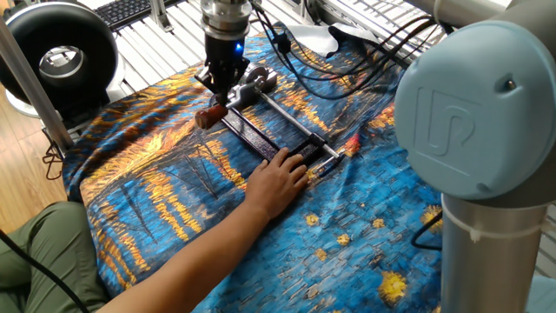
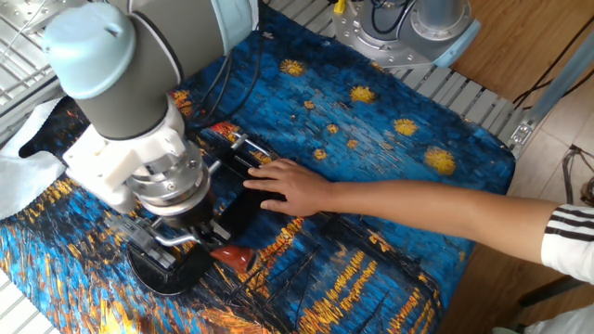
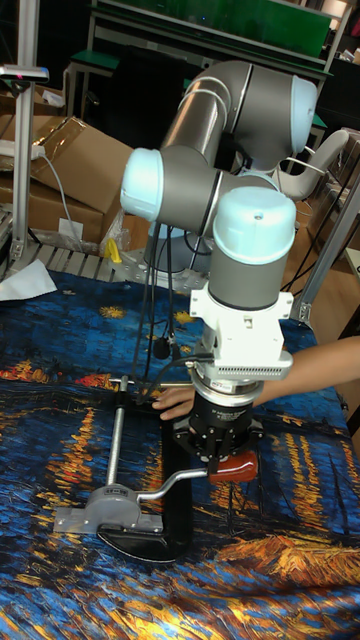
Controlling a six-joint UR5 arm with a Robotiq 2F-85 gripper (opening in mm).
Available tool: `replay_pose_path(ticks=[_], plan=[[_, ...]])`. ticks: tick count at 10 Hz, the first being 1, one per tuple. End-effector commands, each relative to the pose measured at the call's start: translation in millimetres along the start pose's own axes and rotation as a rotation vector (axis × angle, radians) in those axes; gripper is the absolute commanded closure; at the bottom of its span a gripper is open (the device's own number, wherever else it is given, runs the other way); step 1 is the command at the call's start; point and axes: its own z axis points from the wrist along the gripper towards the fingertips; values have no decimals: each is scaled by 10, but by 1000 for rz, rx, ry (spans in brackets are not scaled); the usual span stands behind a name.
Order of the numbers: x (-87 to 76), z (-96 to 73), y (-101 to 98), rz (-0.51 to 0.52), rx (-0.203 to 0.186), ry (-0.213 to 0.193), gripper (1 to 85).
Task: Push down the lever
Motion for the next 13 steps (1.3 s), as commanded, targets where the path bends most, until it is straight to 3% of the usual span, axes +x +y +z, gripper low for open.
replay_pose_path(ticks=[1, 4, 10, 11, 13], plan=[[24, 55, 26, 10, -6, -4, 847], [-5, 208, 28, 13, -5, -28, 847], [-70, 244, 29, 11, 2, -63, 847], [-75, 180, -68, 6, 42, -62, 847], [-52, -65, -136, 13, 75, -44, 847]])
